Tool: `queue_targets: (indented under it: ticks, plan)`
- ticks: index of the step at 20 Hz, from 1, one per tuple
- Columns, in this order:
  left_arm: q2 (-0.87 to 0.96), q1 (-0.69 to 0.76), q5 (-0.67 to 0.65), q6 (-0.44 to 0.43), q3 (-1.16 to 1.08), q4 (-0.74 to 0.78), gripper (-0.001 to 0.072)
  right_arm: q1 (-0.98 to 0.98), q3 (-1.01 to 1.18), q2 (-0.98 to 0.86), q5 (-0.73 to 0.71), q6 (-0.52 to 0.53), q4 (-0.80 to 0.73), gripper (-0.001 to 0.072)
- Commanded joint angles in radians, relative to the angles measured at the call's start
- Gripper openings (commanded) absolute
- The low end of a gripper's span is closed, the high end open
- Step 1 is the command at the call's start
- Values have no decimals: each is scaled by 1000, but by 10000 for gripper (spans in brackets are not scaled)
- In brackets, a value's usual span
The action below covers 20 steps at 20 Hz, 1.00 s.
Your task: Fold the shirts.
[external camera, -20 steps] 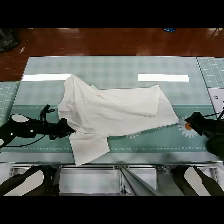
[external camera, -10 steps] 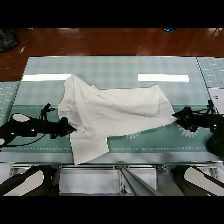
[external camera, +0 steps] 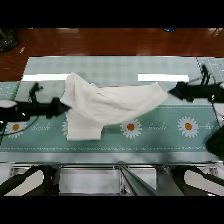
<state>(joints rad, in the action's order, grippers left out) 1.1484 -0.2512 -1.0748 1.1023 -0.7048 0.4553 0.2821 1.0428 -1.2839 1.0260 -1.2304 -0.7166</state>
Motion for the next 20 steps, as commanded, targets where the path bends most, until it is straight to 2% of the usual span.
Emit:
queue_targets:
  ticks: [1,3,5,7,10,12,16,20]
  plan:
    - [-33,-26,-51,-75,-364,-282,19,-53,371,61,18,-38,-29,24]
    - [-33,-48,-50,-4,-646,-206,19,-48,632,72,40,-136,-154,24]
    - [-35,-77,-44,132,-921,-8,19,-44,859,72,107,-223,-296,24]
    - [-42,-108,-58,266,-1165,199,19,-44,1028,82,193,-266,-384,24]
    - [-102,-166,-90,321,-1409,394,19,-44,1061,191,270,-274,-441,24]
    - [-202,-213,-84,321,-1413,492,19,-44,1061,280,352,-275,-499,24]
    - [-413,-233,-119,322,-1310,677,20,-44,1018,470,393,-284,-580,24]
    - [-544,-40,-217,325,-1201,784,20,-44,909,624,450,-285,-610,24]
